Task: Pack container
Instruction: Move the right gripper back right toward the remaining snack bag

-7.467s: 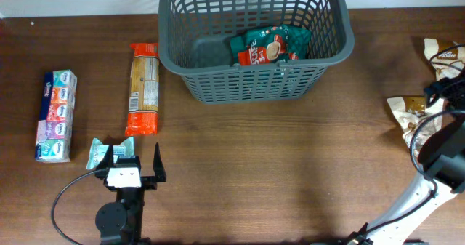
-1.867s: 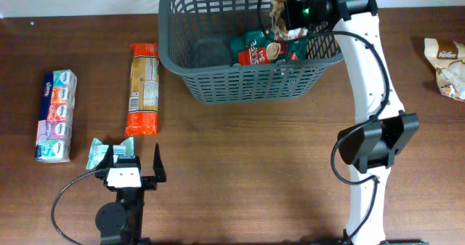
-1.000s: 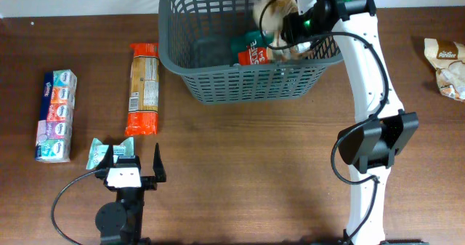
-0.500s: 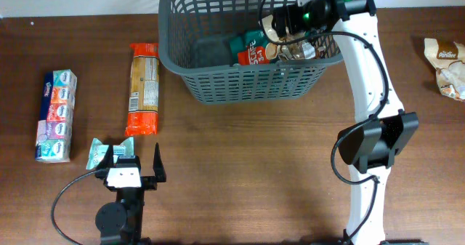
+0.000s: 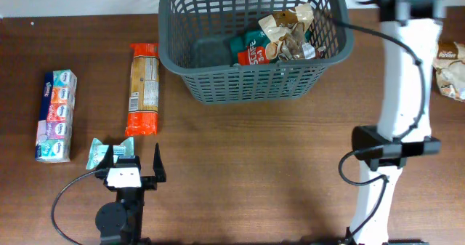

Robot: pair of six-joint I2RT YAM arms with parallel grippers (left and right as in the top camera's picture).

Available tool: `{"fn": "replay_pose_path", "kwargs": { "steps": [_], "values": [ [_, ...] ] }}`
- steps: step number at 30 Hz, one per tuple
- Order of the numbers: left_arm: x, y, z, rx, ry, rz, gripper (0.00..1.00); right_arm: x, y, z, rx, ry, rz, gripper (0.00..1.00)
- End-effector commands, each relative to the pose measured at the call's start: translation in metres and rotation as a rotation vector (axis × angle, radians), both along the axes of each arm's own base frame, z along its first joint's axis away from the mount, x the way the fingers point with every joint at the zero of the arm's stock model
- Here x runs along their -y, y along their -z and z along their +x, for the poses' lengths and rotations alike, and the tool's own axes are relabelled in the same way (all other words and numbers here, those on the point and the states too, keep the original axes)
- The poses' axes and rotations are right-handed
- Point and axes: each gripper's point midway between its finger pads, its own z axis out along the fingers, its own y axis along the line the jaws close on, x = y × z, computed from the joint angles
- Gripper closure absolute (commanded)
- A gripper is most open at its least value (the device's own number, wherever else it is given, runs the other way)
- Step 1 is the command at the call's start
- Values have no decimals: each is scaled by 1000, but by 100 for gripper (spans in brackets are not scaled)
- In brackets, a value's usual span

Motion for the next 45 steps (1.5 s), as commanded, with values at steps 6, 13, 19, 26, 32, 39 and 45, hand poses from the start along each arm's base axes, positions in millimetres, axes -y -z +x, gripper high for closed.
{"fn": "replay_pose_path", "kwargs": {
  "steps": [6,13,19,26,32,39,45],
  "values": [
    [0,2,0,2,-1,16,1,111,-1,-75,-144,282,-40,1],
    [0,1,0,2,-1,16,1,194,50,-116,-376,506,-60,1],
    [0,2,0,2,-1,16,1,275,67,-133,-399,765,-56,1],
    [0,1,0,2,-1,16,1,320,122,-126,-509,845,-105,1],
    [0,2,0,2,-1,16,1,321,200,-112,-691,746,-173,1],
    [0,2,0,2,-1,16,1,341,247,-115,-832,634,-353,1],
    [0,1,0,2,-1,16,1,364,268,-124,-837,680,-339,1]
  ]
}}
